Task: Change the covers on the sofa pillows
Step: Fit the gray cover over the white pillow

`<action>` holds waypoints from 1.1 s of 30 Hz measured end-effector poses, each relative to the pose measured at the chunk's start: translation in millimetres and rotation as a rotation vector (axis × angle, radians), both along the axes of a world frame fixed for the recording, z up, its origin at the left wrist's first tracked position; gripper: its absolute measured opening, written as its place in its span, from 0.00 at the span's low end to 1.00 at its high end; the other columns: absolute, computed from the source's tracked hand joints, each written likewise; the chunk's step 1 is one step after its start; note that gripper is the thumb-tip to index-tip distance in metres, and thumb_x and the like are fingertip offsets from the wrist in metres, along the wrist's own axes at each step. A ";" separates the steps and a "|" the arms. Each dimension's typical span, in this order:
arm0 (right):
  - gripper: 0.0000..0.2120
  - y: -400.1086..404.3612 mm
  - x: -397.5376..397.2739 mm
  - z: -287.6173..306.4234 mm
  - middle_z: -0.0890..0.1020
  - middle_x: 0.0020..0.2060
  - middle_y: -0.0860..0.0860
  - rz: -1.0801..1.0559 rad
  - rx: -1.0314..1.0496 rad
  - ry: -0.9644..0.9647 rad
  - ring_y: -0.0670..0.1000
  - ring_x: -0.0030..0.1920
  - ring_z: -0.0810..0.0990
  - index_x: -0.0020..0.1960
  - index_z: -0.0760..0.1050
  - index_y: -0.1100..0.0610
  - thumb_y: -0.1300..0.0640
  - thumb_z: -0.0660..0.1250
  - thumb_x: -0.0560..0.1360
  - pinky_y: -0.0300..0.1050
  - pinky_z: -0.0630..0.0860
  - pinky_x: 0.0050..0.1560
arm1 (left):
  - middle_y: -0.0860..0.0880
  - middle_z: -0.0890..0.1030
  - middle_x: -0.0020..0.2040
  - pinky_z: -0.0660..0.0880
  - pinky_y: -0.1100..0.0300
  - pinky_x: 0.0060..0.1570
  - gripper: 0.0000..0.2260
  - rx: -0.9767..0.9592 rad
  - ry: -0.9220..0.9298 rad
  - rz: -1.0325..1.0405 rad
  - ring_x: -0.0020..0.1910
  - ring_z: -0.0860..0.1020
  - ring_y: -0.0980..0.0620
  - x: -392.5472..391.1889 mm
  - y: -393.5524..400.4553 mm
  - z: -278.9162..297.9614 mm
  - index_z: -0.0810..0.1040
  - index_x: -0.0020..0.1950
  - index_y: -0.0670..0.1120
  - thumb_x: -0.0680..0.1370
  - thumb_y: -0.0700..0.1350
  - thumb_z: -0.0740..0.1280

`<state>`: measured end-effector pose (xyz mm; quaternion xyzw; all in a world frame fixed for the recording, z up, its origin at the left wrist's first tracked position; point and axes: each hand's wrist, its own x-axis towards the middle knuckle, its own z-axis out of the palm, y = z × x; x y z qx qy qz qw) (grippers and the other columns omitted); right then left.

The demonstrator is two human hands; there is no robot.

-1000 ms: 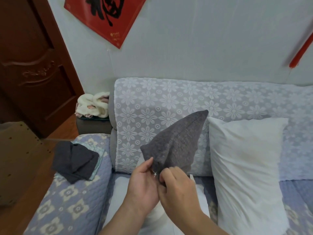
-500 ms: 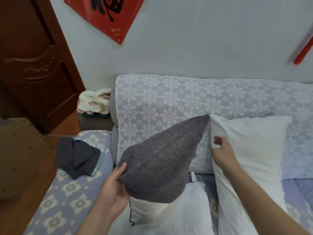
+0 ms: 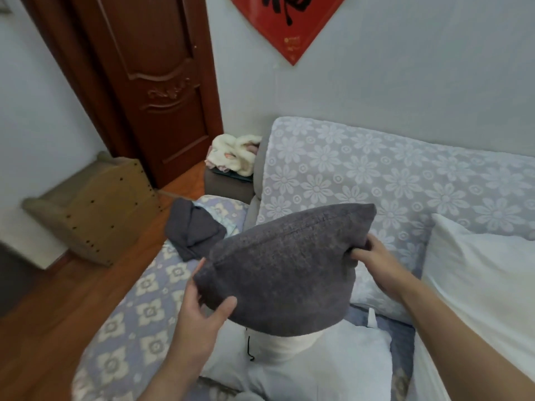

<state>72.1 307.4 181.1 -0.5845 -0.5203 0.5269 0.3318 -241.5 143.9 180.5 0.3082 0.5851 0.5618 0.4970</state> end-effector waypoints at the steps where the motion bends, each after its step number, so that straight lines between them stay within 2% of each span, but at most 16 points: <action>1: 0.18 -2.6 -5.1 0.5 0.86 0.51 0.51 0.061 -0.012 -0.022 0.50 0.54 0.83 0.57 0.79 0.54 0.71 0.65 0.72 0.45 0.77 0.51 | 0.60 0.75 0.69 0.76 0.54 0.60 0.34 -0.035 -0.011 0.049 0.65 0.76 0.59 -8.9 -0.1 -8.1 0.63 0.78 0.59 0.77 0.40 0.72; 4: 0.17 -16.5 -19.2 4.4 0.84 0.48 0.59 0.239 0.110 -0.218 0.56 0.51 0.82 0.53 0.80 0.61 0.65 0.69 0.65 0.54 0.79 0.48 | 0.44 0.80 0.64 0.76 0.42 0.57 0.27 -0.167 -0.311 0.152 0.60 0.79 0.42 -30.6 6.0 -28.8 0.69 0.74 0.51 0.79 0.28 0.61; 5: 0.18 -20.0 -20.8 3.1 0.81 0.47 0.62 0.289 0.184 -0.299 0.58 0.49 0.80 0.52 0.78 0.64 0.63 0.69 0.61 0.57 0.77 0.47 | 0.39 0.81 0.60 0.76 0.42 0.54 0.28 -0.219 -0.325 0.154 0.57 0.79 0.38 -33.5 7.4 -39.3 0.71 0.72 0.48 0.76 0.26 0.59; 6: 0.18 -22.1 -21.5 0.4 0.79 0.46 0.58 0.335 0.214 -0.338 0.54 0.47 0.79 0.50 0.77 0.63 0.64 0.70 0.60 0.53 0.77 0.45 | 0.37 0.80 0.56 0.73 0.43 0.50 0.29 -0.280 -0.293 0.138 0.53 0.78 0.37 -34.5 8.9 -48.3 0.71 0.71 0.47 0.74 0.24 0.57; 8: 0.16 -29.8 -19.1 -5.1 0.77 0.41 0.49 0.398 0.182 -0.408 0.44 0.42 0.76 0.46 0.75 0.55 0.67 0.71 0.61 0.36 0.73 0.40 | 0.37 0.80 0.51 0.71 0.42 0.48 0.26 -0.385 -0.197 0.079 0.50 0.77 0.37 -33.6 10.6 -63.3 0.71 0.70 0.41 0.74 0.23 0.58; 11: 0.14 -48.9 -12.2 -12.9 0.76 0.37 0.43 0.316 0.155 -0.424 0.40 0.38 0.75 0.42 0.73 0.51 0.66 0.71 0.64 0.28 0.71 0.35 | 0.41 0.85 0.45 0.77 0.45 0.51 0.14 -0.461 -0.131 0.012 0.49 0.81 0.39 -24.9 13.6 -69.9 0.77 0.62 0.38 0.79 0.27 0.64; 14: 0.16 -63.9 -9.6 -5.2 0.77 0.36 0.43 0.187 0.090 -0.359 0.39 0.38 0.74 0.39 0.73 0.50 0.69 0.73 0.71 0.27 0.72 0.33 | 0.47 0.83 0.51 0.76 0.46 0.56 0.08 -0.329 -0.179 0.072 0.52 0.80 0.45 -3.6 26.0 -50.1 0.76 0.60 0.43 0.83 0.35 0.62; 16: 0.10 -60.3 -7.8 12.3 0.79 0.35 0.42 0.039 0.165 -0.319 0.42 0.39 0.76 0.38 0.76 0.53 0.62 0.75 0.73 0.28 0.72 0.33 | 0.42 0.83 0.55 0.77 0.47 0.55 0.07 -0.219 -0.188 0.132 0.53 0.80 0.44 3.6 42.8 -22.0 0.79 0.57 0.41 0.84 0.37 0.61; 18: 0.09 -56.4 -5.9 46.1 0.80 0.33 0.43 -0.099 0.281 -0.339 0.40 0.37 0.75 0.38 0.78 0.58 0.55 0.72 0.74 0.31 0.69 0.33 | 0.39 0.83 0.55 0.78 0.44 0.56 0.08 -0.125 -0.070 0.153 0.52 0.81 0.44 -0.9 71.5 13.9 0.80 0.54 0.41 0.84 0.38 0.61; 20: 0.10 -51.0 -2.1 78.8 0.80 0.31 0.47 -0.278 0.353 -0.286 0.39 0.35 0.73 0.37 0.78 0.59 0.56 0.70 0.75 0.41 0.71 0.36 | 0.39 0.83 0.53 0.78 0.38 0.57 0.09 0.005 0.061 0.119 0.50 0.83 0.47 -2.1 103.1 57.5 0.81 0.54 0.44 0.84 0.42 0.61; 21: 0.09 -47.6 0.1 94.3 0.81 0.32 0.49 -0.369 0.368 -0.243 0.40 0.35 0.74 0.37 0.79 0.59 0.56 0.69 0.75 0.45 0.72 0.37 | 0.43 0.85 0.53 0.79 0.42 0.57 0.09 0.084 0.119 0.089 0.51 0.83 0.49 2.4 117.5 78.2 0.82 0.56 0.47 0.84 0.44 0.61; 23: 0.09 -36.3 8.2 104.8 0.84 0.38 0.51 -0.506 0.349 -0.119 0.47 0.41 0.80 0.43 0.81 0.58 0.53 0.68 0.74 0.48 0.76 0.44 | 0.52 0.85 0.56 0.79 0.56 0.56 0.10 0.219 0.221 0.016 0.56 0.83 0.54 20.8 141.4 105.1 0.81 0.61 0.51 0.85 0.45 0.62; 25: 0.17 -20.2 26.1 84.7 0.86 0.46 0.51 -0.611 0.235 0.001 0.52 0.50 0.83 0.52 0.82 0.57 0.48 0.67 0.70 0.53 0.80 0.55 | 0.53 0.81 0.63 0.76 0.63 0.59 0.15 0.264 0.306 -0.097 0.60 0.80 0.56 49.1 161.0 105.1 0.74 0.71 0.48 0.85 0.45 0.63; 27: 0.21 -12.0 46.2 47.3 0.85 0.51 0.50 -0.653 0.059 0.009 0.55 0.53 0.83 0.58 0.80 0.55 0.46 0.68 0.70 0.56 0.79 0.59 | 0.56 0.73 0.68 0.71 0.64 0.63 0.23 0.182 0.390 -0.282 0.66 0.74 0.57 78.9 168.1 76.2 0.65 0.78 0.48 0.84 0.47 0.64; 30: 0.28 -20.7 71.8 -26.2 0.80 0.61 0.55 -0.563 -0.172 -0.172 0.59 0.57 0.80 0.70 0.72 0.57 0.45 0.68 0.74 0.57 0.79 0.60 | 0.55 0.70 0.70 0.64 0.71 0.60 0.27 0.032 0.587 -0.619 0.71 0.68 0.57 109.2 151.2 -16.7 0.60 0.81 0.47 0.83 0.45 0.65; 33: 0.30 -59.8 77.2 -116.4 0.74 0.68 0.54 -0.228 -0.353 -0.410 0.58 0.62 0.77 0.78 0.61 0.56 0.52 0.67 0.80 0.49 0.75 0.56 | 0.49 0.61 0.80 0.62 0.66 0.68 0.31 -0.392 0.719 -0.958 0.76 0.63 0.54 102.9 96.4 -151.9 0.52 0.83 0.48 0.83 0.49 0.63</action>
